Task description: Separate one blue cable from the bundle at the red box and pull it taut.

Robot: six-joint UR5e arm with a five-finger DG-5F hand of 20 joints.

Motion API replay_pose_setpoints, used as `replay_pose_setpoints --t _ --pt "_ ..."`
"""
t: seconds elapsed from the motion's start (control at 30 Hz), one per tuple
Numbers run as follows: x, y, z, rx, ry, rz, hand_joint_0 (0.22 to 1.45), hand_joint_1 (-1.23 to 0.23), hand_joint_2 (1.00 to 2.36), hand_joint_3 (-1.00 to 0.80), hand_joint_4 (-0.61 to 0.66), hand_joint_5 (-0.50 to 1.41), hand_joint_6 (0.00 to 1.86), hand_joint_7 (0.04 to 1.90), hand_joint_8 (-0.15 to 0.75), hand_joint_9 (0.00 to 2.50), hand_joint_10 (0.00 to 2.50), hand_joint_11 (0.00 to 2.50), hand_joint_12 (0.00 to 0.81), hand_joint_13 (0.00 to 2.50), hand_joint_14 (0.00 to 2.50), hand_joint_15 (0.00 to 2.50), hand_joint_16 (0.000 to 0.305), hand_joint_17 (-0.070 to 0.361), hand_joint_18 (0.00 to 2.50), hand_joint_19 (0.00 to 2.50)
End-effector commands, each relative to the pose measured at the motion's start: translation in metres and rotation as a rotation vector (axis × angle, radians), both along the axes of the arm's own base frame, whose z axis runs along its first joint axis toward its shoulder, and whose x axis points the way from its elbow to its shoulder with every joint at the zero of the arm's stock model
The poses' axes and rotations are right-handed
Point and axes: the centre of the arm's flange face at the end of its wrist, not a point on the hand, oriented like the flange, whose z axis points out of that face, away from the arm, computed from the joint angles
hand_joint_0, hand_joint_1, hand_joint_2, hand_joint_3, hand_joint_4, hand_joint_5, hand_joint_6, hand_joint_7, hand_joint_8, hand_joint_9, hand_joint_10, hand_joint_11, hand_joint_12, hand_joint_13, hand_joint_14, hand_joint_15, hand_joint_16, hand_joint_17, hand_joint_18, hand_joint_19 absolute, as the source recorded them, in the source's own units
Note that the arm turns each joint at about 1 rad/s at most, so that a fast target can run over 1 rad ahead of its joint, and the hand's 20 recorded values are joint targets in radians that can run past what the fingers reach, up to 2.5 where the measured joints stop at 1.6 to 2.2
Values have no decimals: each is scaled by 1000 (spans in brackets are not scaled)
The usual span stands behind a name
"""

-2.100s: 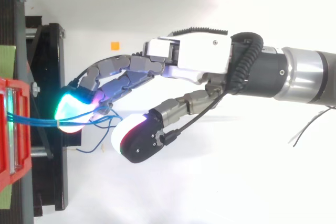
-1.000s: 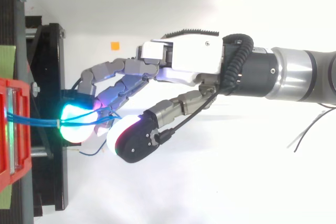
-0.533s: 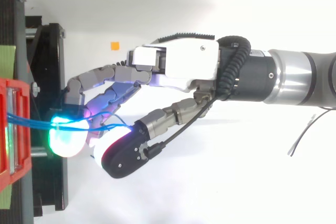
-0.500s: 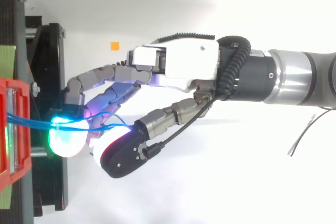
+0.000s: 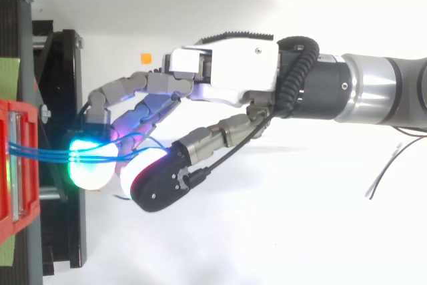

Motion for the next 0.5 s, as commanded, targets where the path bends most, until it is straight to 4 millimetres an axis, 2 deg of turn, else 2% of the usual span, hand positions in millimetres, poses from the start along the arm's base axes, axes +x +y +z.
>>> replay_pose_setpoints --t 0.0,0.17,0.47 --pt "0 -5 -11 -4 7 2 557 -559 1004 -439 61 -158 579 1023 227 696 19 578 324 866 21 597 55 125 633 662" --pt "4 -1 -14 -9 2 12 555 -554 1005 -438 59 -158 577 1029 226 698 18 580 329 871 21 593 56 126 641 667" --pt "8 -2 -8 -51 -16 9 559 -568 1005 -440 62 -159 581 1022 228 705 18 573 329 884 21 597 56 125 657 669"
